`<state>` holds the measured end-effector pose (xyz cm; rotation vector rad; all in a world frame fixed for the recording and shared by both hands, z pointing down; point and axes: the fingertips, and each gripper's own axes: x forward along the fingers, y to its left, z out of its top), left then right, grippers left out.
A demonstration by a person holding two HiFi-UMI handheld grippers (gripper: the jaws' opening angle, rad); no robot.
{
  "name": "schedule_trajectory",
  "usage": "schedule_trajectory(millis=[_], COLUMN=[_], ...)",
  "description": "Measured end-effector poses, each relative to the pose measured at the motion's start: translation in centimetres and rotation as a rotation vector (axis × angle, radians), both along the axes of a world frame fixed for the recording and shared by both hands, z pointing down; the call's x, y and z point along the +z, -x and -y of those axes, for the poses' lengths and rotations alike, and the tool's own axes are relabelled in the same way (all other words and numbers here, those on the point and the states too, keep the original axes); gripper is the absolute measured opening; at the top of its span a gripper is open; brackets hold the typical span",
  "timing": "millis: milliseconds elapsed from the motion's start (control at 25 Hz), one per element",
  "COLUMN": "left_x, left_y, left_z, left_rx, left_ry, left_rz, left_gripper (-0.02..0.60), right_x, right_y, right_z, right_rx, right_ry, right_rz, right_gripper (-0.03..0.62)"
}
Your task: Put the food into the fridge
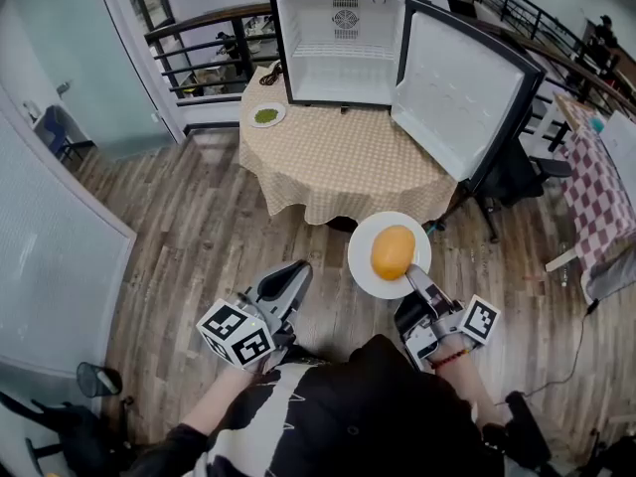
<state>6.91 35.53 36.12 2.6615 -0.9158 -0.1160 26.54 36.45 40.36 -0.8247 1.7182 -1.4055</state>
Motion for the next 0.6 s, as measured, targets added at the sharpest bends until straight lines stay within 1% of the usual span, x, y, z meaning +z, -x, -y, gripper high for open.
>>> schedule_trajectory(millis=[80,280,440,600], left_x=[-0.1,-0.5,-1.1,-1.4], left_y=[-0.1,-0.4,-0.5,0.2], left_z=[0.1,0.1,0.5,1.3], left_rx=[0.003,0.009,-0.013,-0.051], left_ry=[-0.003,-0.020,-0.044,-0.056], left_rz=[0.000,0.003,0.009,0.007], left_gripper=[0.032,0.034,0.032,0.026], right_x=[-0.3,-0.8,-1.1,-1.0], right_y=[0.2,0.3,0.9,2.1], right_z=[0.0,0.2,0.2,1.0], right_rx=[-0.005,-0.010,-0.043,-0.090], right_ry=[-0.015,-0.027,-0.029,-0.015], right_rz=[0.014,0.087,0.059,0.045], right_gripper=[0.032,0.034,0.034,0.034])
